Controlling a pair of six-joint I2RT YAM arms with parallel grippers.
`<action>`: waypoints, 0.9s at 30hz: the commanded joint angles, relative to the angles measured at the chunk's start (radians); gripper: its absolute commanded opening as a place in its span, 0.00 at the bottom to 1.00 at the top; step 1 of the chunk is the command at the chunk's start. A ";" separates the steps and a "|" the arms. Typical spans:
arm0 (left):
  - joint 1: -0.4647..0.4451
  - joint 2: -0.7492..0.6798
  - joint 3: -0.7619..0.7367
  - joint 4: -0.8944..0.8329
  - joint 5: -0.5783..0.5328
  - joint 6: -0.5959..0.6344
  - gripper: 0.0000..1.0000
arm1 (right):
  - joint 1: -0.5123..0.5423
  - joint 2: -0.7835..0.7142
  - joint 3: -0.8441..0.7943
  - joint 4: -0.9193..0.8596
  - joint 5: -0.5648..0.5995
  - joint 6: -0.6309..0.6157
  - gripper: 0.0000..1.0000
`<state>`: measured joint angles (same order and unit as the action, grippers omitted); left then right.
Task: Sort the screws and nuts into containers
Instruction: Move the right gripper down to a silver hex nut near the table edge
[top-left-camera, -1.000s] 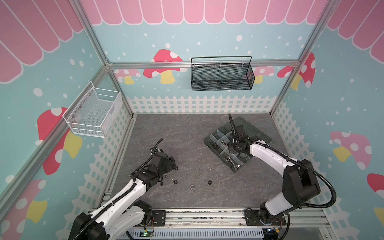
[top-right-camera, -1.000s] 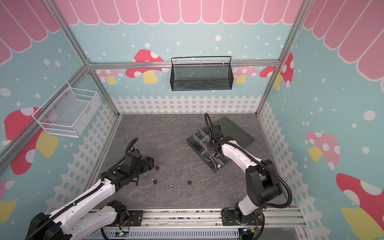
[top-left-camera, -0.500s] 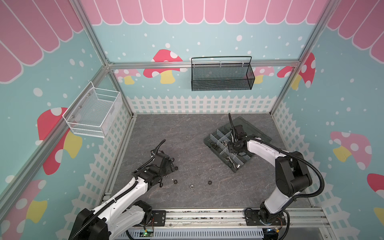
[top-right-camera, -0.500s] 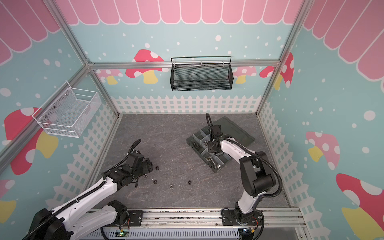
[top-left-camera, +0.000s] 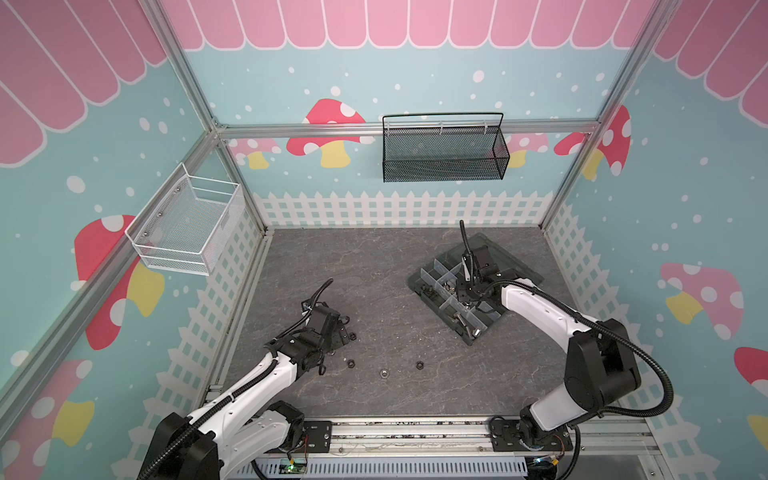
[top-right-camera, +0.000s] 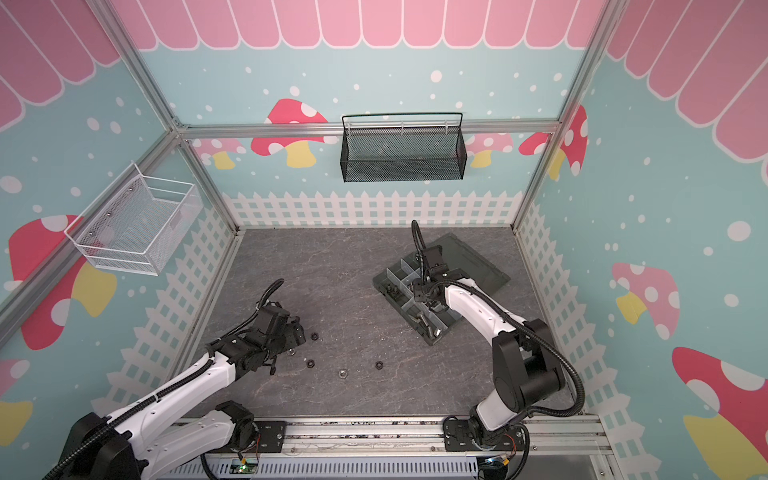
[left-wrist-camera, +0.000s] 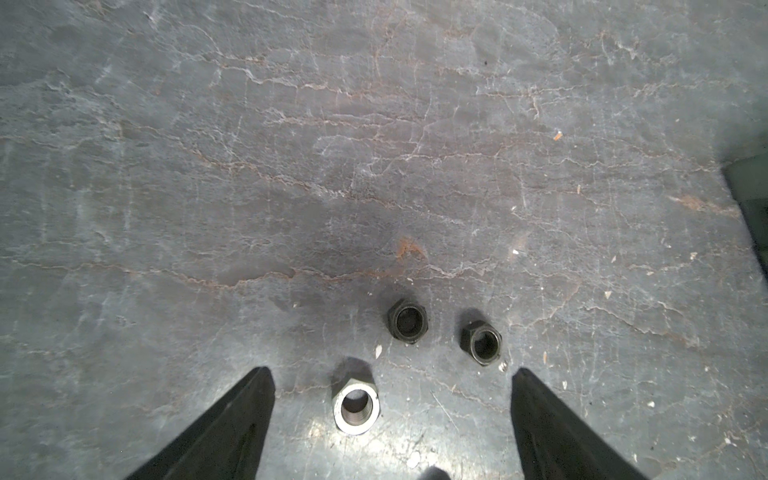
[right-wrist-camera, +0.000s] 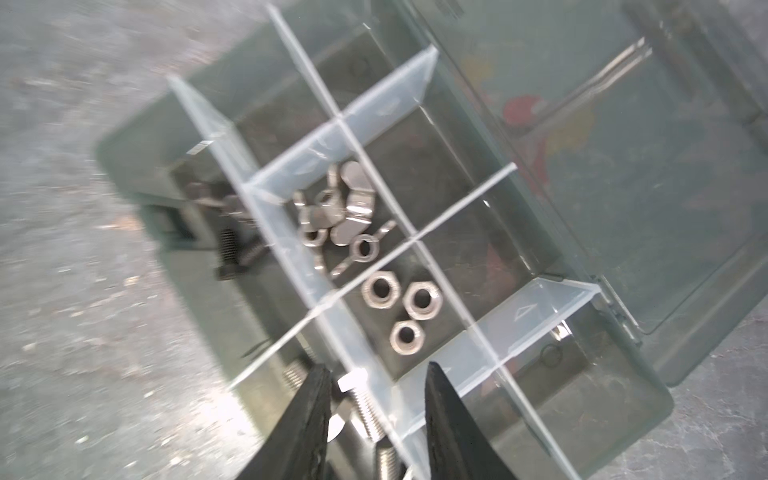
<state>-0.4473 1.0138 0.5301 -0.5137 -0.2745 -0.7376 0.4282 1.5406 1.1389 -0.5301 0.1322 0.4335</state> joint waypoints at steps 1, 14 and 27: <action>0.002 0.003 0.021 -0.016 -0.035 -0.028 0.91 | 0.112 -0.046 -0.024 -0.032 -0.010 0.039 0.40; 0.119 -0.075 -0.071 -0.003 0.011 -0.121 1.00 | 0.553 0.161 0.085 -0.167 -0.148 0.110 0.39; 0.182 -0.165 -0.107 -0.045 -0.006 -0.133 1.00 | 0.722 0.382 0.240 -0.218 -0.224 0.044 0.51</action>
<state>-0.2752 0.8581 0.4301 -0.5316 -0.2691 -0.8494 1.1370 1.8885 1.3449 -0.7048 -0.0761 0.5003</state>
